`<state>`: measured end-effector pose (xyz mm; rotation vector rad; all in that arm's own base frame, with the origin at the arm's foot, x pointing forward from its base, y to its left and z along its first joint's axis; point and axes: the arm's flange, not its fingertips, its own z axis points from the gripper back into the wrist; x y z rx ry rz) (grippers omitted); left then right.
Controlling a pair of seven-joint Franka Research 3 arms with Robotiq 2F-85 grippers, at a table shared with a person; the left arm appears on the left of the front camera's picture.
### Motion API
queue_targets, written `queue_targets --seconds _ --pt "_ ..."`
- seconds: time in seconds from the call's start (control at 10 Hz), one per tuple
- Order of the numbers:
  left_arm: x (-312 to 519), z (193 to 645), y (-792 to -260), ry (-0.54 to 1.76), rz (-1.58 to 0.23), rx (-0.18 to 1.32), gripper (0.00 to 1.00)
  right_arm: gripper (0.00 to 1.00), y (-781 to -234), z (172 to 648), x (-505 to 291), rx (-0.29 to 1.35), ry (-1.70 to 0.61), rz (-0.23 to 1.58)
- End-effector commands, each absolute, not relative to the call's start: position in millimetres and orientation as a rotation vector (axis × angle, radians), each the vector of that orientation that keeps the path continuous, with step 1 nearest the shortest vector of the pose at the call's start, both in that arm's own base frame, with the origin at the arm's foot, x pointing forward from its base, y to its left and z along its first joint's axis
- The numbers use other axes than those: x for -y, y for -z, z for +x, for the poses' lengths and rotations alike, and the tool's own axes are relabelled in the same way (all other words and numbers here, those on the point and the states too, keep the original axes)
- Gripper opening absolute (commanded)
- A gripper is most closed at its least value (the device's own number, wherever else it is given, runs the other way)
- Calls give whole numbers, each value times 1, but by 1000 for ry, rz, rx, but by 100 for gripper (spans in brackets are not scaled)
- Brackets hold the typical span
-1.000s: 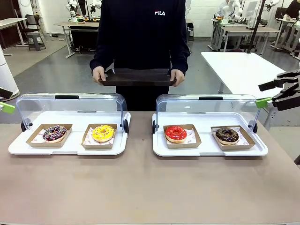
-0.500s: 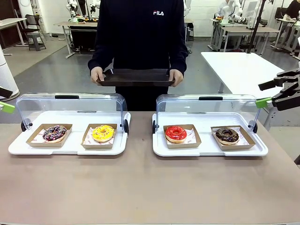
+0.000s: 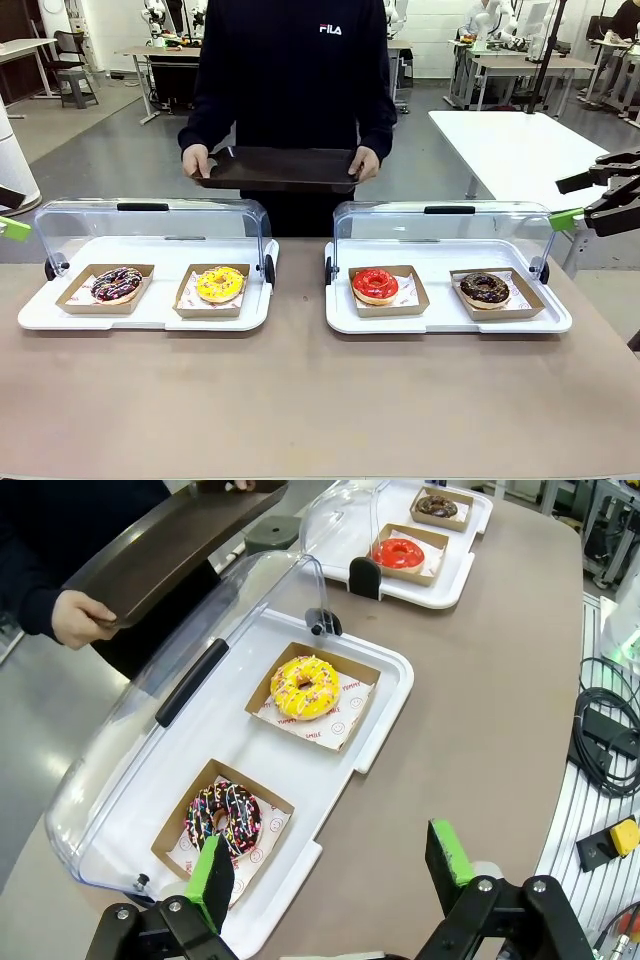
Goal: Provide the desired donut to the person.
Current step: Pick up and lift the Paper togo box containing the Donut pointed at by the person.
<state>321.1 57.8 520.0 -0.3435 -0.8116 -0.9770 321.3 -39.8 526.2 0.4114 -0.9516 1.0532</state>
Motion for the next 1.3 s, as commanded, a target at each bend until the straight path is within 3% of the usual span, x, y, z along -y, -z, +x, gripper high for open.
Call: queue_targets --seconds 0.0,1.2 --pt "-58 322 -519 975 -355 811 100 100 -525 323 38 957 -1046 432" --pt "-58 322 -519 975 -355 811 100 100 -525 323 38 957 -1046 432"
